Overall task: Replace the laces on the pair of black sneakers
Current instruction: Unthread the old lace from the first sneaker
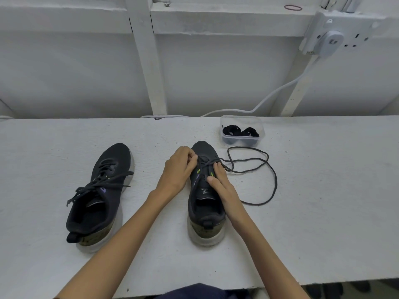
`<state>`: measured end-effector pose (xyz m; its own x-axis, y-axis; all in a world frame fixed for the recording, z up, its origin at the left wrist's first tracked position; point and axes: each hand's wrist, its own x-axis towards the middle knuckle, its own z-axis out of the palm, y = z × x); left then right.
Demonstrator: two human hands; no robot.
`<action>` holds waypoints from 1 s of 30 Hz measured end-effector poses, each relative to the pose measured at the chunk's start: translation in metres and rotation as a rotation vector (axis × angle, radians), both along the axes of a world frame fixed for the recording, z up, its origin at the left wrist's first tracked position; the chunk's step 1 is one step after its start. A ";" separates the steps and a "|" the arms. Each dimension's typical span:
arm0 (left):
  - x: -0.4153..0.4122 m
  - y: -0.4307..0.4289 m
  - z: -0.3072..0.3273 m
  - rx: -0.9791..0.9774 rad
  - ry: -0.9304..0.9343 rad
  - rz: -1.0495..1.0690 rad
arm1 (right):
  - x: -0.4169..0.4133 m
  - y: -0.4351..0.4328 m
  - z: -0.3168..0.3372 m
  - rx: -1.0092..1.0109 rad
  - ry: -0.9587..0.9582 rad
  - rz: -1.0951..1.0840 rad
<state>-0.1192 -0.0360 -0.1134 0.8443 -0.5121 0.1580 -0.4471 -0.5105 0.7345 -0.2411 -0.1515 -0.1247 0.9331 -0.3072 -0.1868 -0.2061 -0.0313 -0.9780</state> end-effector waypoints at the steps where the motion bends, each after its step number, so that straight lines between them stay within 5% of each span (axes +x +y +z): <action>1: 0.002 -0.002 0.000 -0.002 0.017 0.019 | 0.000 0.000 0.000 -0.001 0.001 0.001; 9: -0.005 0.005 -0.007 -0.137 0.188 0.049 | 0.000 0.001 -0.002 0.002 -0.008 -0.014; 14: -0.003 0.005 -0.007 -0.083 0.102 -0.030 | 0.000 0.000 0.000 0.001 0.004 -0.006; 19: 0.005 -0.001 -0.003 -0.222 0.127 0.168 | -0.001 -0.001 0.000 -0.010 0.007 0.002; 30: 0.001 0.005 0.004 -0.228 0.112 0.189 | -0.001 -0.002 -0.001 -0.009 0.013 0.003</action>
<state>-0.1177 -0.0309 -0.1094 0.9399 -0.3064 0.1509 -0.2694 -0.3938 0.8788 -0.2420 -0.1531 -0.1256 0.9317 -0.3062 -0.1956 -0.2182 -0.0411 -0.9750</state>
